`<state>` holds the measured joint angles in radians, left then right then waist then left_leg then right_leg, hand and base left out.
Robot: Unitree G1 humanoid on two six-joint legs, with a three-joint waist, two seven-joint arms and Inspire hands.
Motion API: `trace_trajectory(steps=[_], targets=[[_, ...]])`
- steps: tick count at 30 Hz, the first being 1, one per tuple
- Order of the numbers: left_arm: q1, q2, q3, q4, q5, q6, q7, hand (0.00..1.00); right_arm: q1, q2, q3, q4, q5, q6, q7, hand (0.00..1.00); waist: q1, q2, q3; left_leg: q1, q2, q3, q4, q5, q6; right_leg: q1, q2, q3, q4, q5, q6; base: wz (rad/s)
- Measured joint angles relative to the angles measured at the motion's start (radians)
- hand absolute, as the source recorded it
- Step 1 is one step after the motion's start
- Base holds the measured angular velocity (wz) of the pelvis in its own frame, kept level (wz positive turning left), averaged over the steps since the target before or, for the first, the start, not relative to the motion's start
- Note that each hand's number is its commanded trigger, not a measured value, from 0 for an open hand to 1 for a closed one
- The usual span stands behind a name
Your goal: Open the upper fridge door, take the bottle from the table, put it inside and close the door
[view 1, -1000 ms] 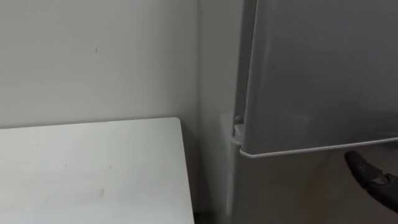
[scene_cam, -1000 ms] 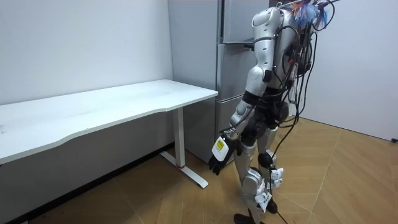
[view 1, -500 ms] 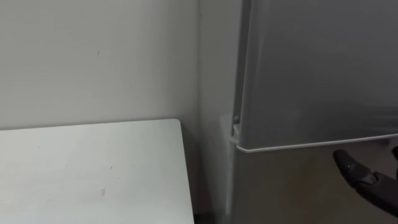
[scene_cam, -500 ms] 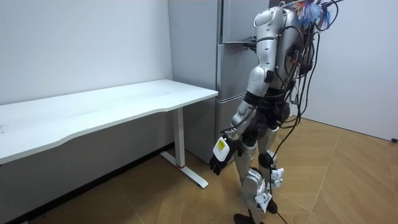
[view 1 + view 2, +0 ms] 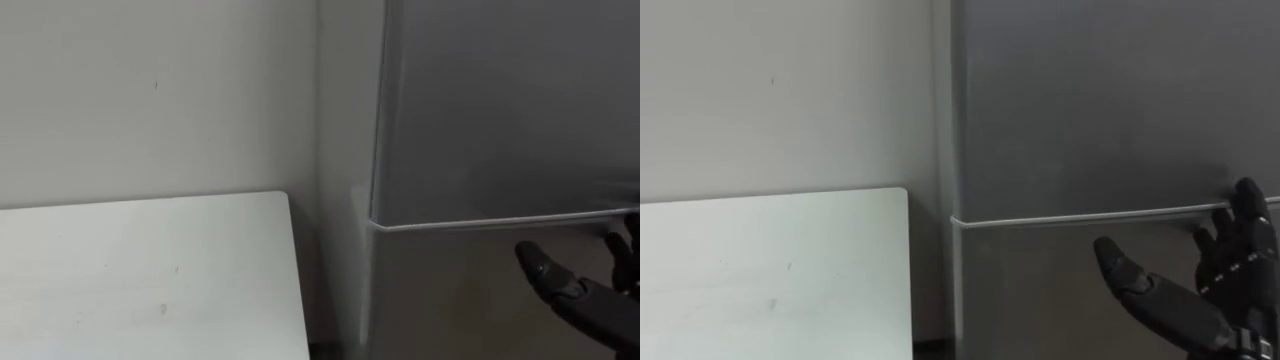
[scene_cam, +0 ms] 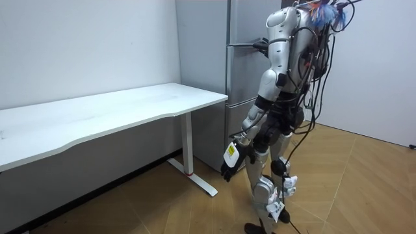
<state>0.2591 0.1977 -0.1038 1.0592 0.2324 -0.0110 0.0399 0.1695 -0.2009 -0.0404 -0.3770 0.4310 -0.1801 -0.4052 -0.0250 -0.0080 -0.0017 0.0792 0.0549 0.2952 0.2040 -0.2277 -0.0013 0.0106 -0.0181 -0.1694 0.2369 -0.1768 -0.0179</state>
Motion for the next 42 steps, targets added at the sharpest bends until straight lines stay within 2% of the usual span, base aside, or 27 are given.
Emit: trace_trajectory(steps=[7, 14, 19, 24, 31, 36, 42], targets=[[-0.007, 0.001, -0.001, 0.013, 0.02, 0.009, -0.029, 0.0, 0.0, 0.009, 0.021, 0.005, 0.001, -0.002, 0.02, 0.0, 0.002, 0.0, 0.0005, 0.005, 0.003, 0.0, 0.001, 0.002, -0.003, 0.008, 0.004, 0.001, -0.016, 0.008, -0.003, -0.01], [-0.03, -0.001, -0.023, 0.011, 0.056, 0.036, -0.057, 0.0, -0.001, 0.014, 0.039, 0.005, 0.0, -0.006, 0.028, 0.0, 0.003, 0.005, 0.0019, 0.004, 0.004, 0.0, 0.002, 0.003, -0.004, 0.008, 0.004, -0.001, -0.016, 0.01, -0.005, 0.0], [-0.045, -0.001, -0.029, 0.018, 0.067, 0.035, -0.05, 0.0, -0.001, 0.034, 0.06, 0.005, -0.008, -0.029, 0.028, 0.0, 0.005, 0.006, 0.005, -0.001, 0.005, -0.009, 0.0, 0.003, -0.004, 0.004, 0.005, -0.002, -0.014, 0.01, -0.006, 0.01], [-0.049, -0.003, -0.029, 0.023, 0.076, 0.034, -0.033, 0.0, -0.001, 0.052, 0.069, 0.005, -0.008, -0.058, 0.028, 0.0, 0.005, 0.008, 0.0037, -0.019, 0.005, -0.024, 0.003, 0.003, -0.004, -0.01, 0.005, -0.01, -0.011, 0.013, -0.009, 0.02], [-0.05, -0.011, -0.036, 0.042, 0.076, 0.034, -0.021, 0.0, -0.002, 0.053, 0.083, 0.005, -0.008, -0.063, 0.028, 0.0, 0.01, 0.01, 0.002, -0.018, 0.004, -0.03, 0.002, 0.004, -0.005, -0.015, 0.006, -0.005, 0.0, 0.013, -0.01, -0.03], [-0.049, -0.013, -0.036, 0.043, 0.076, 0.034, -0.021, 0.0, -0.002, 0.053, 0.09, 0.005, -0.007, -0.069, 0.028, 0.0, 0.029, 0.007, 0.0037, -0.021, 0.004, -0.035, 0.003, 0.004, -0.006, -0.025, 0.005, 0.003, 0.004, 0.012, -0.012, -0.08], [-0.052, -0.012, -0.037, 0.042, 0.076, 0.034, -0.047, 0.0, -0.017, 0.054, 0.09, 0.001, 0.003, -0.055, 0.028, 0.0, 0.033, 0.005, 0.003, -0.036, 0.004, -0.049, 0.012, 0.006, -0.007, -0.037, 0.003, -0.002, 0.008, 0.014, -0.016, -0.01]])
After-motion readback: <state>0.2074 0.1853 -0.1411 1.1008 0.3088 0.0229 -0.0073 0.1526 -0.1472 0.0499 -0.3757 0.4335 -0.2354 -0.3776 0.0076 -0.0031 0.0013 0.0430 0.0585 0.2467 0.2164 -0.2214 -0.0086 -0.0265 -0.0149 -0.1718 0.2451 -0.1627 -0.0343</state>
